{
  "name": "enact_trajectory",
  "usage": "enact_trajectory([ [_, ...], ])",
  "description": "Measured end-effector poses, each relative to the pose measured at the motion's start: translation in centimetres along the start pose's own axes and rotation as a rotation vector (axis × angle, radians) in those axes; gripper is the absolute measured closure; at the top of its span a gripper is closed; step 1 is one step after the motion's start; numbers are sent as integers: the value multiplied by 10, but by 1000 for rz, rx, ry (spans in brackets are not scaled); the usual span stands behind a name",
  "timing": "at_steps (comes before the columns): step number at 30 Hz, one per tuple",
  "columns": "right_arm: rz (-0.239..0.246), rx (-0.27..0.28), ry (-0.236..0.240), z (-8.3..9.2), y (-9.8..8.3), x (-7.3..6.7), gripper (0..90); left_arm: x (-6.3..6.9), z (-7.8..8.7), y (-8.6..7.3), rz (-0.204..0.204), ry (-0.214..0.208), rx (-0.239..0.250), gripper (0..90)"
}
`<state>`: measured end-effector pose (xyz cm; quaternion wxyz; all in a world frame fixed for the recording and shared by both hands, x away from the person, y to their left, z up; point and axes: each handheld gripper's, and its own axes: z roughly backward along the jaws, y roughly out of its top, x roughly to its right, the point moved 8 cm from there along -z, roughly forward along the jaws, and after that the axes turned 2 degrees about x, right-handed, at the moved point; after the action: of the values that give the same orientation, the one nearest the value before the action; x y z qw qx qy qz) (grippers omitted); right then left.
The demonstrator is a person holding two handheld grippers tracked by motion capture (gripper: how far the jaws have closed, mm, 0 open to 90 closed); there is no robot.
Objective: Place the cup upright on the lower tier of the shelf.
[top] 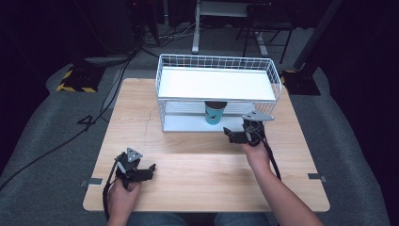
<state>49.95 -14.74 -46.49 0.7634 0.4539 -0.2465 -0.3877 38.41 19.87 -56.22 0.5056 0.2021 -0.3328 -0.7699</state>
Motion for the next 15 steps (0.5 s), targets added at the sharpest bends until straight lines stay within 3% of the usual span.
enact_trajectory([
  [15, 0, 17, 29, 67, -15, 15, 85, 0, 0, 0, -3, -2, -1, 150],
])
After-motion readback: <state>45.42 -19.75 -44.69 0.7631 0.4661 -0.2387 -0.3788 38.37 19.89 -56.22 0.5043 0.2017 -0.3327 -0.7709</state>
